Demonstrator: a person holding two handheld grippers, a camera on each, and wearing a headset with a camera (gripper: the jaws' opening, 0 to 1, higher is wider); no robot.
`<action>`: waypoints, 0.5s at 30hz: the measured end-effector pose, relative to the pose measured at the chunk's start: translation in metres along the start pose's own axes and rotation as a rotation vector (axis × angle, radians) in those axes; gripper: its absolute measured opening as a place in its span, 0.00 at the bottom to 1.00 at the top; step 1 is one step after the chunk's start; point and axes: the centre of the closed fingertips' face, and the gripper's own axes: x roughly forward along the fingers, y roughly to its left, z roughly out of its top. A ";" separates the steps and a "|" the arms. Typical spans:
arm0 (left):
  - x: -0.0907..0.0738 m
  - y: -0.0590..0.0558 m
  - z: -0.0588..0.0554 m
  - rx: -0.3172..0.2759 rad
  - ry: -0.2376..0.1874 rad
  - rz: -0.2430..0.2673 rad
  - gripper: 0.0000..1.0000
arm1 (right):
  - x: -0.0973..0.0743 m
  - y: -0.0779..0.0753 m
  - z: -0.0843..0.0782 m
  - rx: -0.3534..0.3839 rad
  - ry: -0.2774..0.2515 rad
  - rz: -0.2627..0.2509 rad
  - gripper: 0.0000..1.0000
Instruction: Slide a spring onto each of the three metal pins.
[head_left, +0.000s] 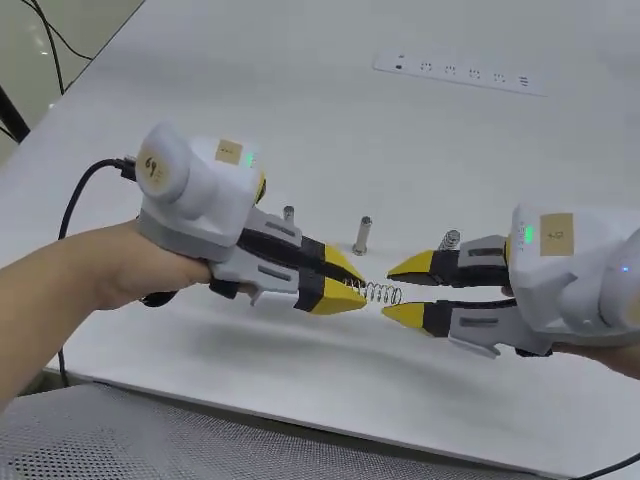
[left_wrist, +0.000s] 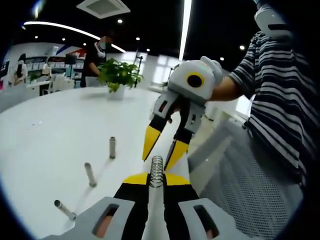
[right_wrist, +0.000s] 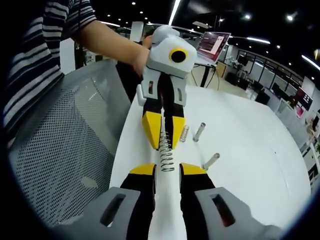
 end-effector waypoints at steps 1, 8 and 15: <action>0.000 0.000 0.000 0.001 0.000 -0.002 0.02 | 0.000 0.000 -0.001 -0.001 0.000 0.001 0.14; 0.001 -0.003 0.000 -0.002 0.004 -0.021 0.02 | 0.000 0.003 0.002 0.035 -0.022 0.011 0.09; 0.001 -0.003 -0.001 -0.001 0.009 -0.022 0.02 | -0.001 0.004 0.003 0.024 -0.014 0.013 0.07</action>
